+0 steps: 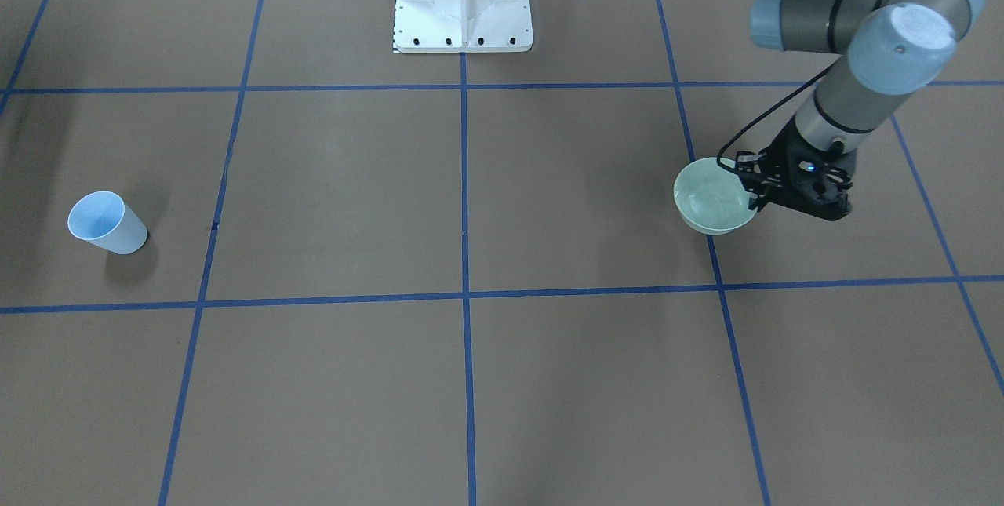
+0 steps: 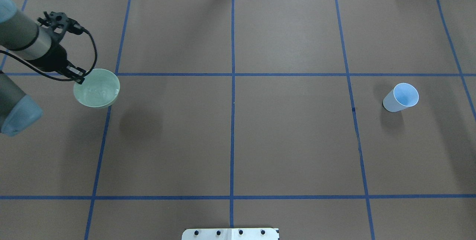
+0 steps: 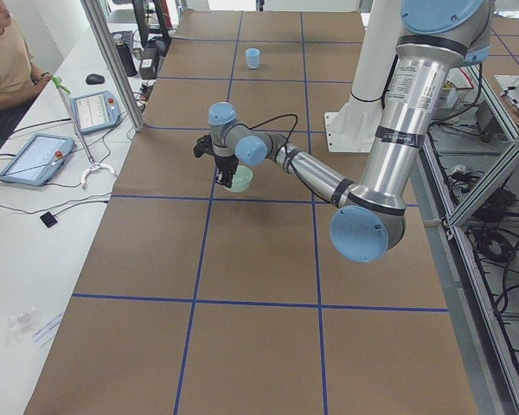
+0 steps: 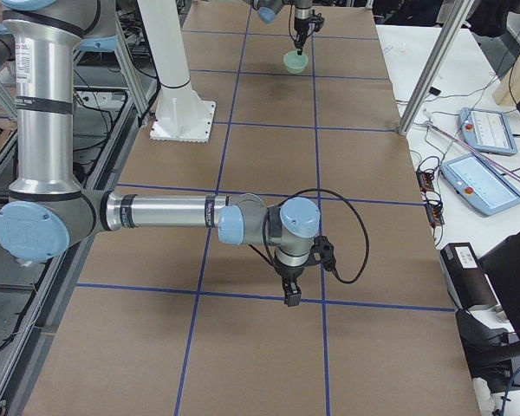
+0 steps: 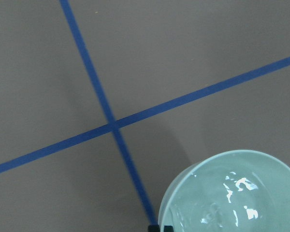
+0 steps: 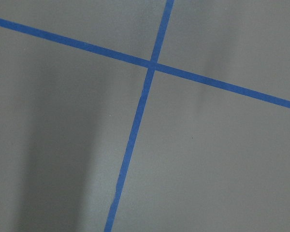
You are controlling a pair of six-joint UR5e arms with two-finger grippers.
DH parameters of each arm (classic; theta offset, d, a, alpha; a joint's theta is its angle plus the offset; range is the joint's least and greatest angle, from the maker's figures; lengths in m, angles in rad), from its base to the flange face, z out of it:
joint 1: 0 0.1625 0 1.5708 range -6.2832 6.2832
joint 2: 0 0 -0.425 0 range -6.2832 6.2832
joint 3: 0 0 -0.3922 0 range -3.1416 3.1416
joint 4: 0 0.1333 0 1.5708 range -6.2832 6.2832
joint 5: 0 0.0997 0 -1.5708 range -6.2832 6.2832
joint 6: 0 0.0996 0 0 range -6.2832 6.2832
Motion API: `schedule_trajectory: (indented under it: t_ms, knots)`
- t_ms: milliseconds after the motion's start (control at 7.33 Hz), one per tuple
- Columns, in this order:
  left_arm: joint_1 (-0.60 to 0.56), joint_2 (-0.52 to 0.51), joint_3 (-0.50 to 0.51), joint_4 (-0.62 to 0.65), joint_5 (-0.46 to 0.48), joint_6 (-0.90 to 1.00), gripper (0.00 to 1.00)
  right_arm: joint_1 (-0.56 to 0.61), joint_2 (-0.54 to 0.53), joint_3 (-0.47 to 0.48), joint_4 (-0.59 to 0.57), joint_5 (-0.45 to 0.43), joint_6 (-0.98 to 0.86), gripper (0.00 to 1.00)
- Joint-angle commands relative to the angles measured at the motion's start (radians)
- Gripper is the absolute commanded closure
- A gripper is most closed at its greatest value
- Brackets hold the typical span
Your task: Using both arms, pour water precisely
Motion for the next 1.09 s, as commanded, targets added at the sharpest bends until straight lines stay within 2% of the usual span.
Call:
schedule_trajectory:
  t_ms: [0, 136, 409, 545, 682, 955]
  knots:
    - [-0.088, 0.076, 0.047, -0.019, -0.052, 0.195, 1.0, 0.001, 0.0, -0.007, 0.0, -0.003, -0.002, 0.0]
    - [-0.115, 0.081, 0.096, -0.05, -0.069, 0.261, 1.0, 0.001, 0.0, -0.007, 0.0, -0.003, -0.002, 0.0]
    - [-0.143, 0.081, 0.246, -0.229, -0.098, 0.288, 1.0, 0.001, 0.0, -0.007, 0.0, -0.004, -0.004, 0.0]
    - [-0.148, 0.08, 0.29, -0.284, -0.108, 0.287, 1.0, 0.001, 0.0, -0.007, 0.0, -0.004, -0.002, 0.0]
    - [-0.148, 0.08, 0.295, -0.286, -0.121, 0.287, 1.0, 0.001, 0.0, -0.007, 0.0, -0.004, -0.002, 0.0]
    - [-0.148, 0.08, 0.308, -0.288, -0.12, 0.287, 0.57, 0.001, 0.0, -0.007, 0.0, -0.004, -0.002, 0.0]
